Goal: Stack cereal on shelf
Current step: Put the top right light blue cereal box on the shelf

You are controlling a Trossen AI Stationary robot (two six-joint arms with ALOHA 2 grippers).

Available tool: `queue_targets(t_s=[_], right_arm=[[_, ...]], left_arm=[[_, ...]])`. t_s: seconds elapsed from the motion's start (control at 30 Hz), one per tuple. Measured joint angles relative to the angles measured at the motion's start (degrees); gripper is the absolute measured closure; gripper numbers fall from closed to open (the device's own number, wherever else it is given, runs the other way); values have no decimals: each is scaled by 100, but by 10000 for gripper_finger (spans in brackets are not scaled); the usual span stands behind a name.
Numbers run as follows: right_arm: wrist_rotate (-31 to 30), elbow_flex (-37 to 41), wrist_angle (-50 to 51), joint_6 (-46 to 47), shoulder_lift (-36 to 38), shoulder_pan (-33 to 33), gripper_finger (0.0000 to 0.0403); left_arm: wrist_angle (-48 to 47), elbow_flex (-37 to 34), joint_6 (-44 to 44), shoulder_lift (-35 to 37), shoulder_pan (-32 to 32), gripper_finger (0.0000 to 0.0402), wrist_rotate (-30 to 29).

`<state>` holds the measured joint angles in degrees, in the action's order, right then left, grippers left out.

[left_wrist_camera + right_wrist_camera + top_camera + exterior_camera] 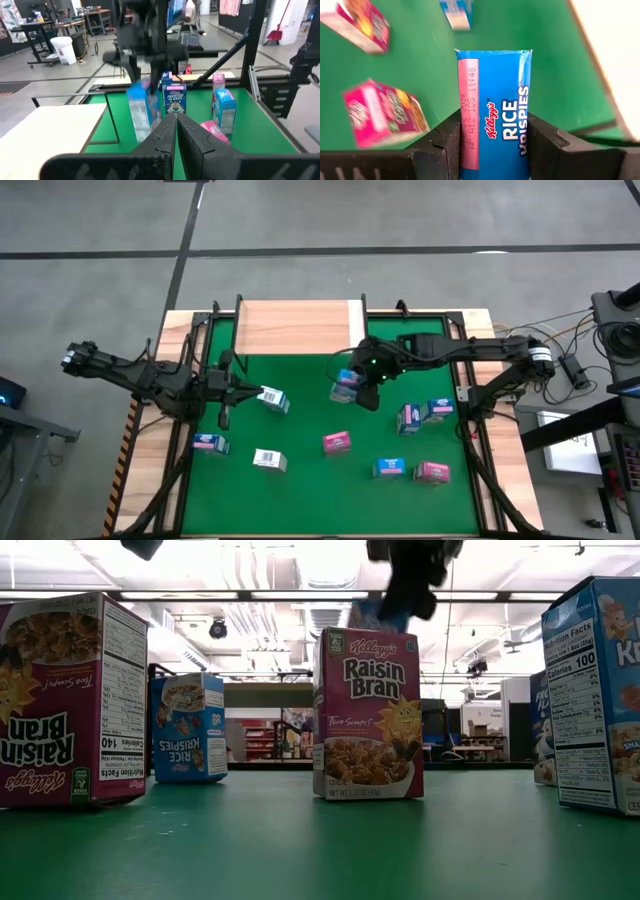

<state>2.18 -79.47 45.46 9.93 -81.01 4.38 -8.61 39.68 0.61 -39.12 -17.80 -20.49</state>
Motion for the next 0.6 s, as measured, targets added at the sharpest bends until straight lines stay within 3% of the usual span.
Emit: queue_targets(t_s=[0.3,0.6], right_arm=[[-11,-1124,118,-350,-233,137,248],[-22,-3007,1331,-1301,-1451,652,248]], left_arm=[[-139,0,45,-29,0,402,-7],[-126,0,65,81,0,401,-13]])
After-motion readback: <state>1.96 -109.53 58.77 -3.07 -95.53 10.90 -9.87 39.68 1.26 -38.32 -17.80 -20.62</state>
